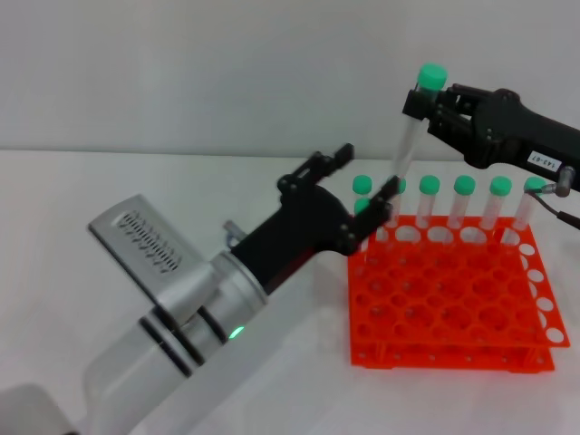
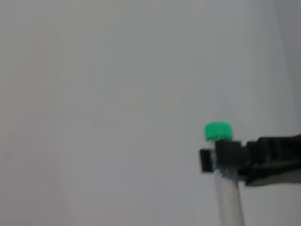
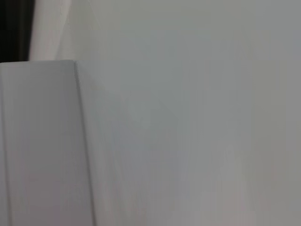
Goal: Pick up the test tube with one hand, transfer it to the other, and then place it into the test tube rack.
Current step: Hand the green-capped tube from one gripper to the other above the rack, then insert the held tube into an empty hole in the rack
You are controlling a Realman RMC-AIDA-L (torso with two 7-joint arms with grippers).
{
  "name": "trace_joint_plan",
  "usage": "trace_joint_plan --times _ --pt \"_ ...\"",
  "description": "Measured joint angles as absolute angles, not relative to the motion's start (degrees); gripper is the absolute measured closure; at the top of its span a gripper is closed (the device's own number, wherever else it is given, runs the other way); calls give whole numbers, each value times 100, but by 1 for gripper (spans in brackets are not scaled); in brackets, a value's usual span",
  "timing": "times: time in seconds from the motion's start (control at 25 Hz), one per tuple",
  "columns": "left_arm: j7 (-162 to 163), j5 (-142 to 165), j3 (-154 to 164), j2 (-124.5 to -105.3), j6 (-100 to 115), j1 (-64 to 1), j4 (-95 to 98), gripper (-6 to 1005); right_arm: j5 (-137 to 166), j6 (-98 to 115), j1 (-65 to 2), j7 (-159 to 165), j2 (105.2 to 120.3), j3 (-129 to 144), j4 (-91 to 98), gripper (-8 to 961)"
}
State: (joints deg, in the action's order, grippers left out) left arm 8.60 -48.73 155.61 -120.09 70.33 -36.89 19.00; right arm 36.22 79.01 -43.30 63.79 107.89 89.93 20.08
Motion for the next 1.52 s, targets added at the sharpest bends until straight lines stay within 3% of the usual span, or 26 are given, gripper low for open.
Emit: trace_joint_plan --times 0.28,0.68,1.52 --pt "-249 -5251 14631 -12015 7533 -2728 1991 207 3629 7273 -4155 5970 10996 8727 2014 740" --pt "392 -6327 13234 -11979 8000 -1830 1585 159 3625 6695 -3911 5046 11524 8742 2077 735" --pt "936 -6298 13241 -11970 7050 -2370 1169 154 3483 5731 -3920 4787 11619 9065 2002 724"
